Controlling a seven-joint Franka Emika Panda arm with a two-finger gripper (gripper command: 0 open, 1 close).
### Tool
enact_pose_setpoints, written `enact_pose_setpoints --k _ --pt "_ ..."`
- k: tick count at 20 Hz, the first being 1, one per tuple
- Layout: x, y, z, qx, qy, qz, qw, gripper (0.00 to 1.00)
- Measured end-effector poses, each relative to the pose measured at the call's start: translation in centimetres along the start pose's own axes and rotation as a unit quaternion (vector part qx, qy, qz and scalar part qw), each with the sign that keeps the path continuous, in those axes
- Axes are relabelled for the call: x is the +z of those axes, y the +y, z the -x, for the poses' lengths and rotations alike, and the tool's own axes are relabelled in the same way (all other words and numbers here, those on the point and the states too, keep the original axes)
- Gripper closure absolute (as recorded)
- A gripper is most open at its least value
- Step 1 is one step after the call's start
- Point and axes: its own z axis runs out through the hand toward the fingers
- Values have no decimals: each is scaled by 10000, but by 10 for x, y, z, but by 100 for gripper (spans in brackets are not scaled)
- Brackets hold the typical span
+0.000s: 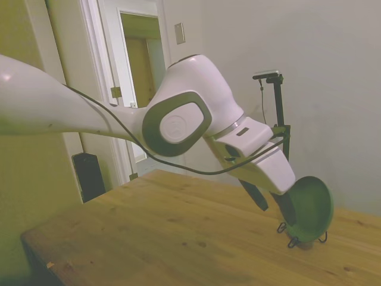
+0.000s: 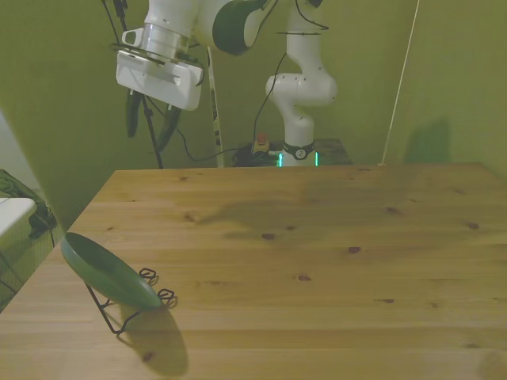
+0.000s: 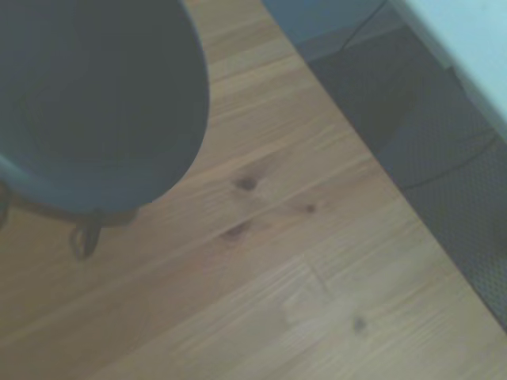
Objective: Unload the plate
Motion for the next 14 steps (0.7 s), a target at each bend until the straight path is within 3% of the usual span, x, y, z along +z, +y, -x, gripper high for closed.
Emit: enact_pose_setpoints --k 4,7,14 --pt "-3 -26 -5 96 -161 -298 9994 0" --pt "2 -26 -10 166 -157 -346 9991 0" --pt "50 -47 -63 423 -124 -480 9979 0"
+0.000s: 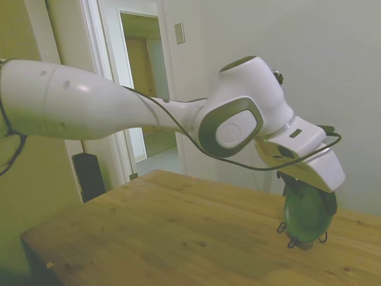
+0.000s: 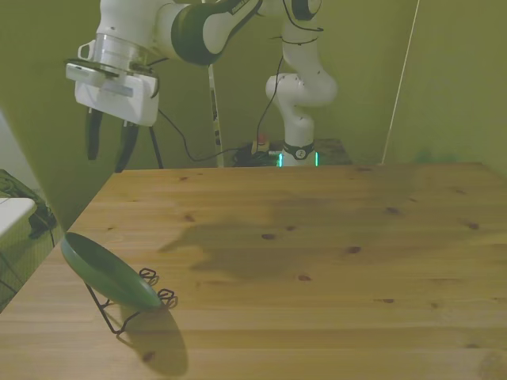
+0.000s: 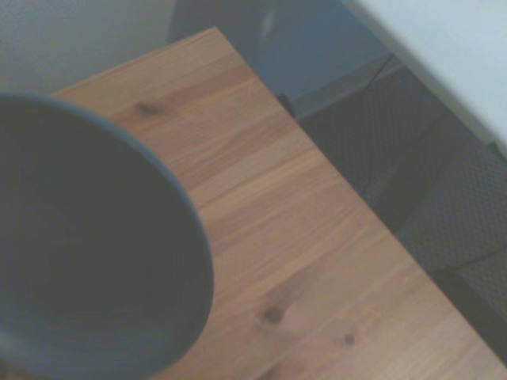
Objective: Unload the plate
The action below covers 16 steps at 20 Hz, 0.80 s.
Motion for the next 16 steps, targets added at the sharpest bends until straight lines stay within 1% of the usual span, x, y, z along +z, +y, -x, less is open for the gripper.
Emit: enact_pose_setpoints --k 4,10,13,16 --pt "28 -25 -9 -33 67 -7 10000 0" --pt "53 -64 11 -309 1 -95 9995 0" --pt "61 -77 16 -577 25 -124 9983 0" --pt "65 -78 8 -960 109 -117 9953 0"
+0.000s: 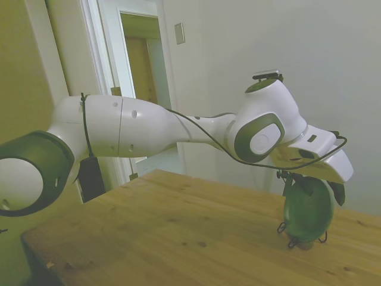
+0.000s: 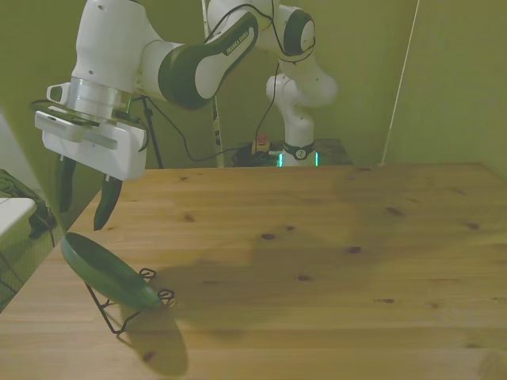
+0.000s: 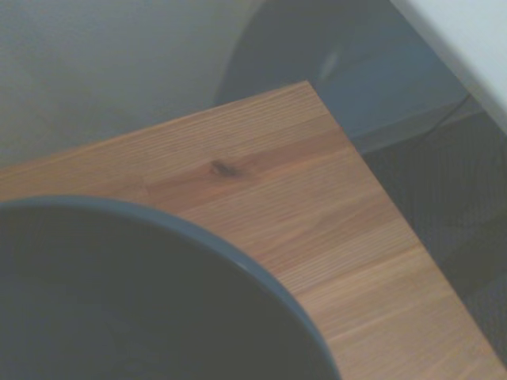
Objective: Unload the plate
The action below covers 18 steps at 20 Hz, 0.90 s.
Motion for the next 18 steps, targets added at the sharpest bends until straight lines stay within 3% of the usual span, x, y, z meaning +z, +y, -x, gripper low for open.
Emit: enact_pose_setpoints --k 5,13,14,18 --pt "4 10 -18 -422 135 81 9990 0" --pt "27 -3 -10 -587 278 40 9979 0" --pt "27 -4 -9 -596 280 33 9978 100" --pt "27 -6 -9 -606 349 -13 9975 100"
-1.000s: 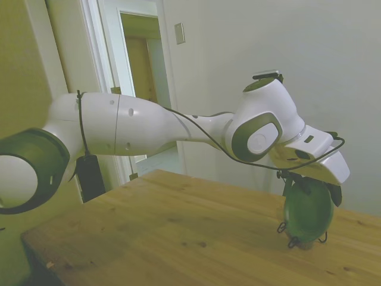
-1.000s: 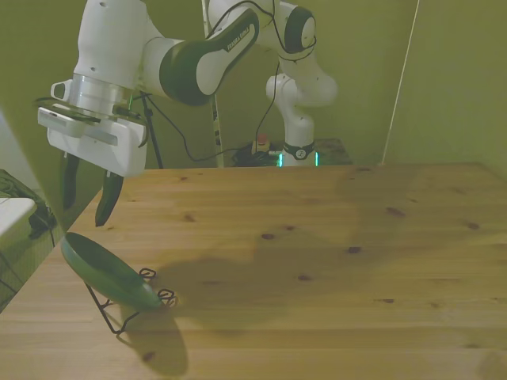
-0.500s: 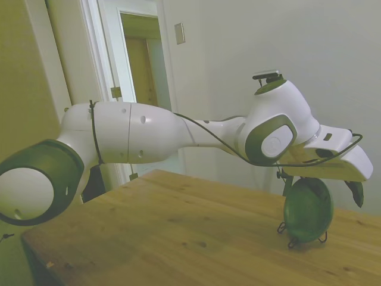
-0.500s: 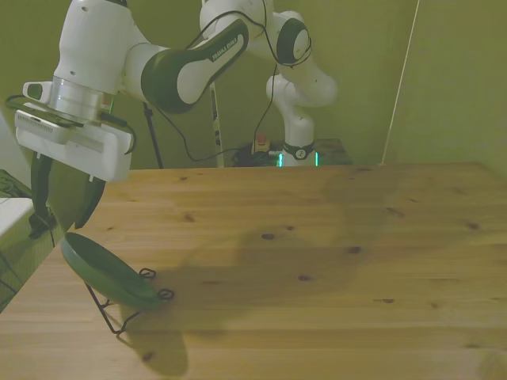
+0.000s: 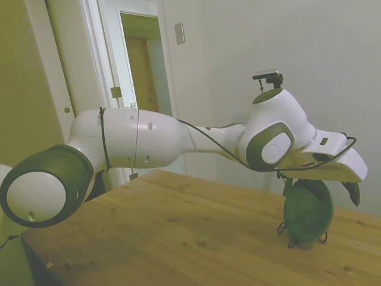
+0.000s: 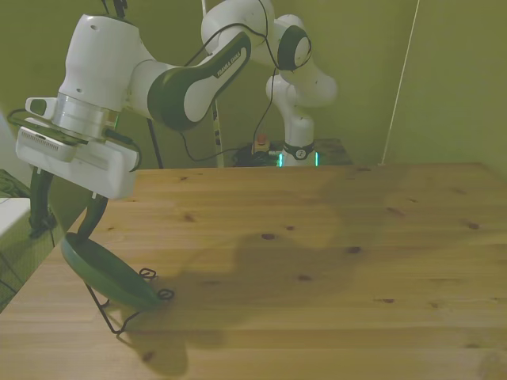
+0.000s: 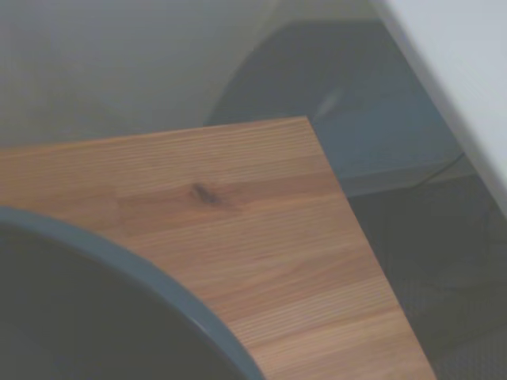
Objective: Unload the plate
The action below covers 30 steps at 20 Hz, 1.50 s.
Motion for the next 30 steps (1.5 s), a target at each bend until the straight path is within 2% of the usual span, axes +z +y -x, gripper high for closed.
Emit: enact_pose_setpoints --k 30 --pt "13 1 13 -177 82 -68 9998 100"
